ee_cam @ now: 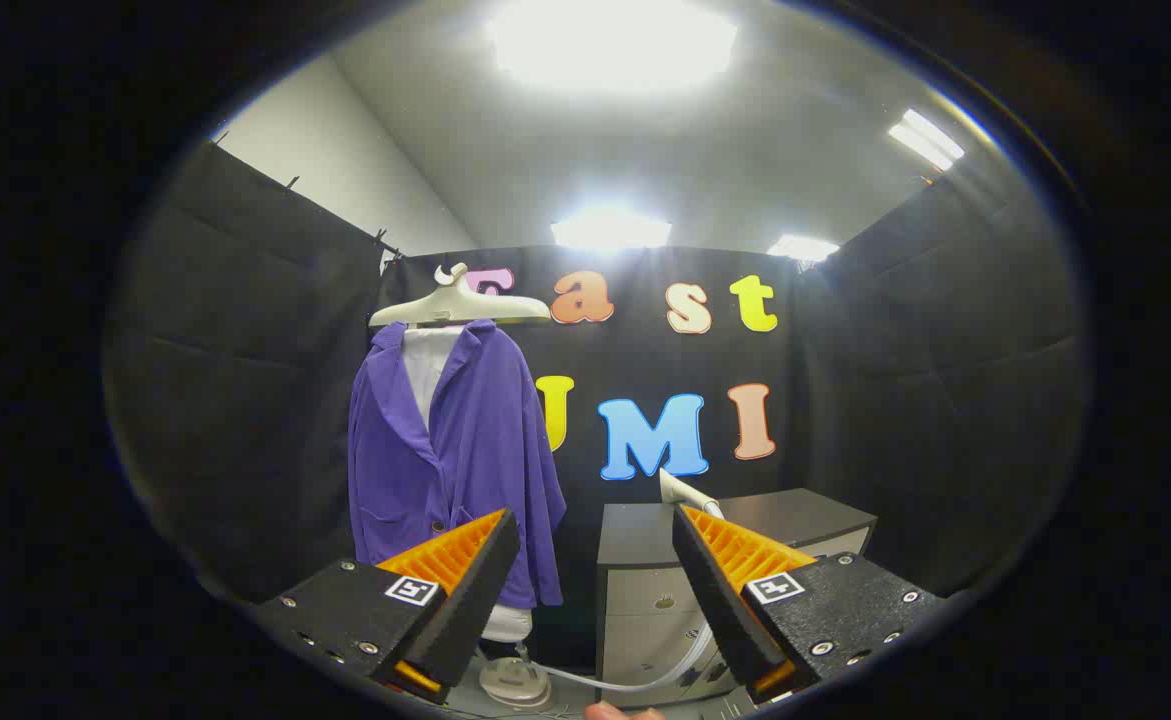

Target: Iron the clothes twice with a garment steamer, once on the left side and once on the right side.

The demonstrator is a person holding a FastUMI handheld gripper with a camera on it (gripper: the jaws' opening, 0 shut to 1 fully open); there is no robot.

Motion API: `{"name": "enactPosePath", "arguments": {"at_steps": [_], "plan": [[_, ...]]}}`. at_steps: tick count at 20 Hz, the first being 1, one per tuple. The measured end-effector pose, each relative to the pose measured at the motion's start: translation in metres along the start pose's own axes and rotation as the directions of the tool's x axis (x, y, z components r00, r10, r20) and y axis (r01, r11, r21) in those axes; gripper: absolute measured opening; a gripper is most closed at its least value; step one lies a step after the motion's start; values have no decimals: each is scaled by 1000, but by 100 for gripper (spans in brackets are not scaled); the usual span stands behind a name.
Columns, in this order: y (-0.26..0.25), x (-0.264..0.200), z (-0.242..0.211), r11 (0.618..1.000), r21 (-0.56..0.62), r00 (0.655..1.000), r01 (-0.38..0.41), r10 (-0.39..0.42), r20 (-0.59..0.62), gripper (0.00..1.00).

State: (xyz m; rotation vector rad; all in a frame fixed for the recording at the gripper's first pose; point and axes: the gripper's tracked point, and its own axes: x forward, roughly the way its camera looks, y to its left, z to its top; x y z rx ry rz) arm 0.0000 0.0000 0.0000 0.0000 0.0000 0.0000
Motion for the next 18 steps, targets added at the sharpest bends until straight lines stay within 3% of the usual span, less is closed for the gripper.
{"name": "enactPosePath", "arguments": {"at_steps": [18], "plan": [[-12,-7,-11,999,37,998,40,-39,-49,95]]}}
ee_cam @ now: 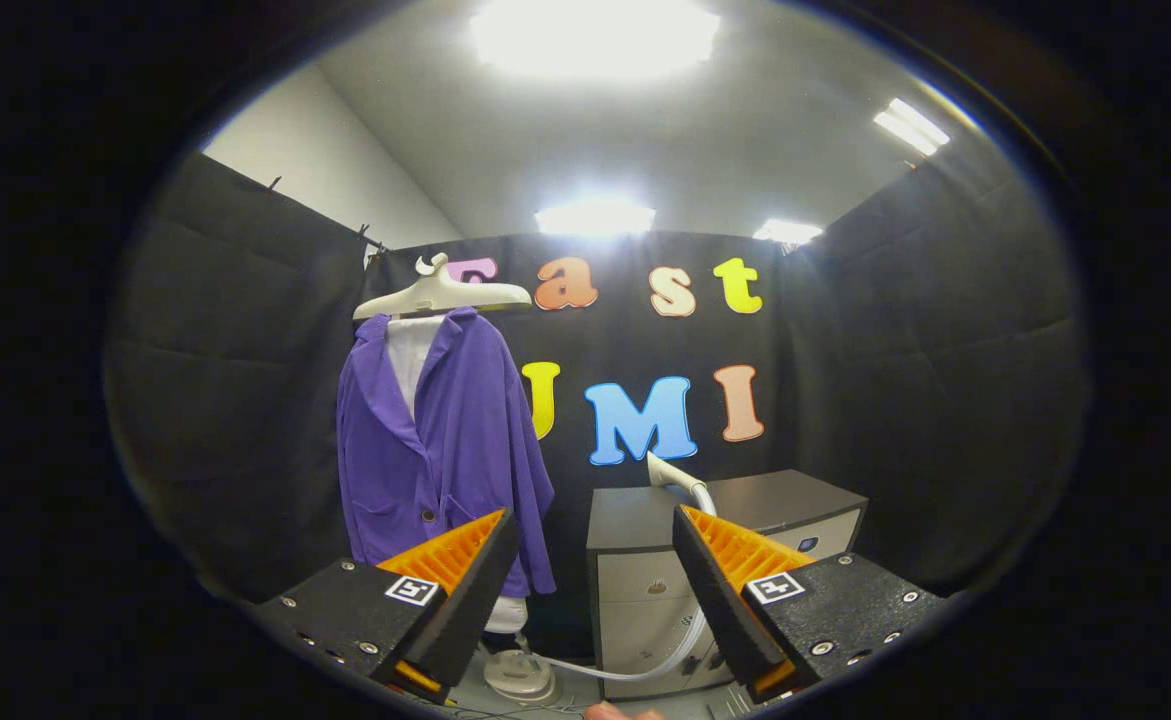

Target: Iron the clothes twice with a garment steamer, once on the left side and once on the right side.

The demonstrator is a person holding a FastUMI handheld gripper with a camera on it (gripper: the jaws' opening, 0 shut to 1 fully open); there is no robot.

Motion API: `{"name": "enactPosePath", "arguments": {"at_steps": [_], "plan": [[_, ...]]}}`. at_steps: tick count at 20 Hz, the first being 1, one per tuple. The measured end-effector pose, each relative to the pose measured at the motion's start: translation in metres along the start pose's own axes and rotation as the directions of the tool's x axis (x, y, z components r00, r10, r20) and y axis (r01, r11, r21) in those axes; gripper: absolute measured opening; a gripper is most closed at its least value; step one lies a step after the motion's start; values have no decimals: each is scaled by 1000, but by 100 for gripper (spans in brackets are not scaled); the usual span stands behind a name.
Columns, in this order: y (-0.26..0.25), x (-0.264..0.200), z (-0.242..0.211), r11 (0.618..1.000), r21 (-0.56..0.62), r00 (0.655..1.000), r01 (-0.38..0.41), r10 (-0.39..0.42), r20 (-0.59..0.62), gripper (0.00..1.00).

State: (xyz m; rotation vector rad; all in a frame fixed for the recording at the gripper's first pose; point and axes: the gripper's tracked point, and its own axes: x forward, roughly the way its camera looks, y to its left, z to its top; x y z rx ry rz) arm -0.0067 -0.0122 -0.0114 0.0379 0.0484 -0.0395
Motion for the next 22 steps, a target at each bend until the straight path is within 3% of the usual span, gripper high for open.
{"name": "enactPosePath", "arguments": {"at_steps": [6,13,22], "plan": [[0,5,5,1000,8,1000,9,-9,-11,95],[-32,23,21,995,10,995,103,-103,0,95],[-82,102,28,991,67,993,112,-109,-52,95]]}}
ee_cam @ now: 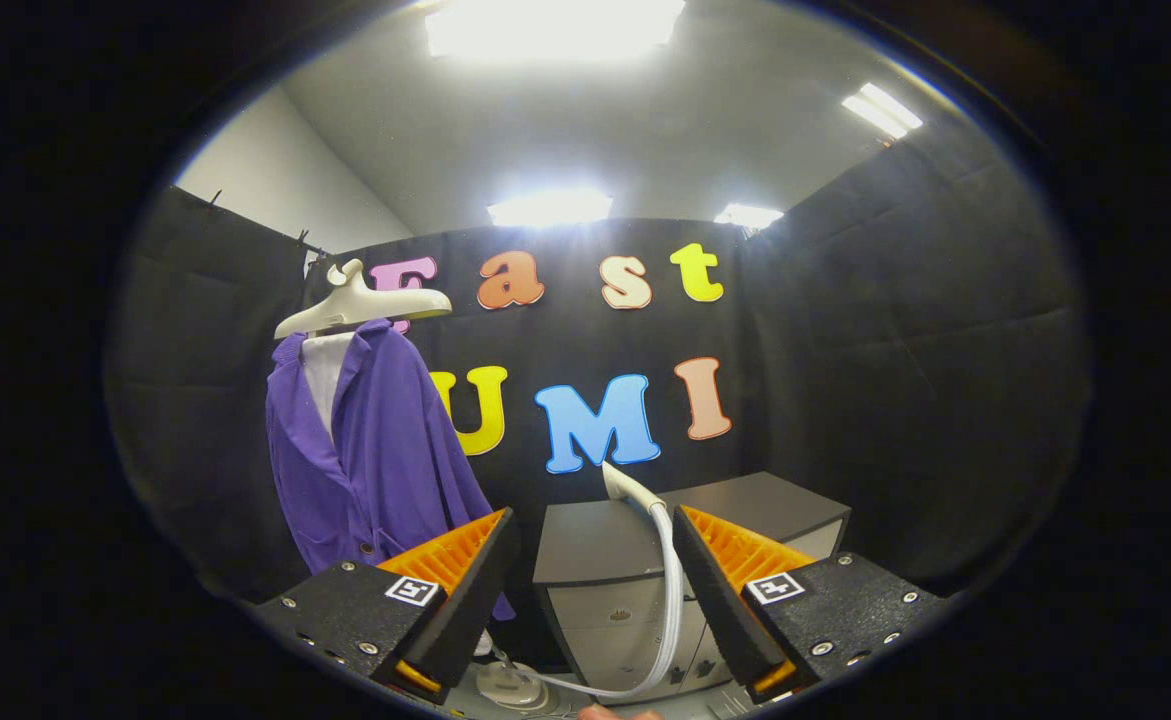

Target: Iron the clothes twice with a garment steamer, once on the left side and once on the right side.

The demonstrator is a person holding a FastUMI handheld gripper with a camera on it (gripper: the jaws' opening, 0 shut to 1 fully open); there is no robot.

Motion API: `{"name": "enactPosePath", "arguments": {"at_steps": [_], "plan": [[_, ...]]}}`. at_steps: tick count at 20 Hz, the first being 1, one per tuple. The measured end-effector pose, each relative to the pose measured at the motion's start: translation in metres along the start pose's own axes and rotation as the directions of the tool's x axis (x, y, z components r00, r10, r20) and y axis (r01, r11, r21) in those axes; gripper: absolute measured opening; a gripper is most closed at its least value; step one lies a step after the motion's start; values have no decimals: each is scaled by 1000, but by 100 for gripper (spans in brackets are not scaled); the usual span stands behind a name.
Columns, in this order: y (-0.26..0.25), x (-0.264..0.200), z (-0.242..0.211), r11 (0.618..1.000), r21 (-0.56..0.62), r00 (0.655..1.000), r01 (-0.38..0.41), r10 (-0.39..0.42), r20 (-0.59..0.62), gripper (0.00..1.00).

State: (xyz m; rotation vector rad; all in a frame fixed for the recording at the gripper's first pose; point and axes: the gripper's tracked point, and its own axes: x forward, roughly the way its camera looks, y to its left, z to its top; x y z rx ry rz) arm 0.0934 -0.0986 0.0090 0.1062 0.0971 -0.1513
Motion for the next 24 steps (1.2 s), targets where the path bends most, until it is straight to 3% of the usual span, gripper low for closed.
{"name": "enactPosePath", "arguments": {"at_steps": [7,14,19,24], "plan": [[-52,125,-12,995,90,993,44,-34,-109,93],[-77,238,-45,970,242,968,-7,66,-240,92],[-86,305,-73,926,377,928,-23,160,-336,94],[-86,353,-110,879,475,854,-41,278,-440,95]]}}
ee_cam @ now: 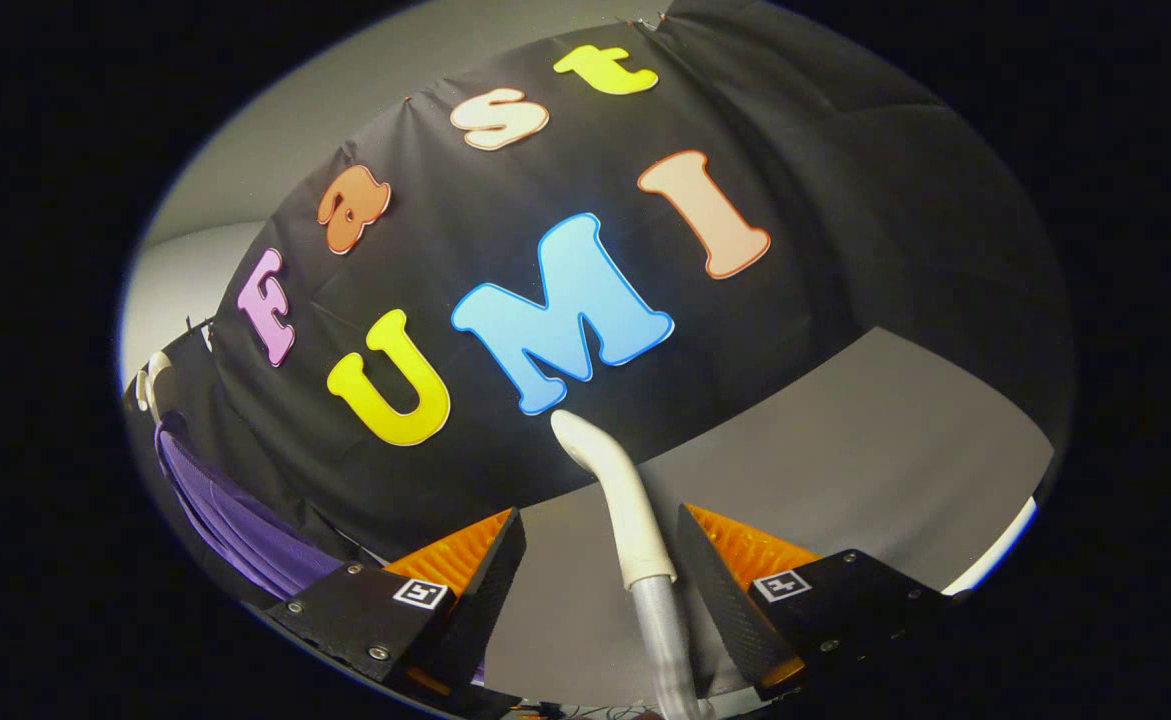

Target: Iron the clothes twice with a garment steamer, once on the left side and once on the right side.

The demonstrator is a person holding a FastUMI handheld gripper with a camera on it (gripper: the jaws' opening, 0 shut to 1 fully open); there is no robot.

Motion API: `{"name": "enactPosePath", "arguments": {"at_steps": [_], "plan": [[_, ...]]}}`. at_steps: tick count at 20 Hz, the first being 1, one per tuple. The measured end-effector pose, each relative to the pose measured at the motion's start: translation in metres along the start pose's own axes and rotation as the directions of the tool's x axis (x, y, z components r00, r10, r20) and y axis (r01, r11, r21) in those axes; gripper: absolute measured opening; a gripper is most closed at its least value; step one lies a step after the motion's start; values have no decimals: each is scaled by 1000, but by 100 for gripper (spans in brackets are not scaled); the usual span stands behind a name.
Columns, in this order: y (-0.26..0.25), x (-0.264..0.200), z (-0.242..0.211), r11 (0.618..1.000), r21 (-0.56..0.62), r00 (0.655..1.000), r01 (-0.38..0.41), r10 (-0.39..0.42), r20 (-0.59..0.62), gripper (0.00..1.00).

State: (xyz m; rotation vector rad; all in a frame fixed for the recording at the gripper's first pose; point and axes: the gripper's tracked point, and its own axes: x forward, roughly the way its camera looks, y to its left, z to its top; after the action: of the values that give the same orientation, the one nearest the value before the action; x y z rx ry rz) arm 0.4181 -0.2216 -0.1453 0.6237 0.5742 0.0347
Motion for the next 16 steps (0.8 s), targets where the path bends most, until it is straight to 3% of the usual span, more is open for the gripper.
{"name": "enactPosePath", "arguments": {"at_steps": [12,16], "plan": [[-29,78,-29,970,236,951,-56,124,-282,93],[-24,96,-31,950,304,934,-73,172,-313,92]]}}
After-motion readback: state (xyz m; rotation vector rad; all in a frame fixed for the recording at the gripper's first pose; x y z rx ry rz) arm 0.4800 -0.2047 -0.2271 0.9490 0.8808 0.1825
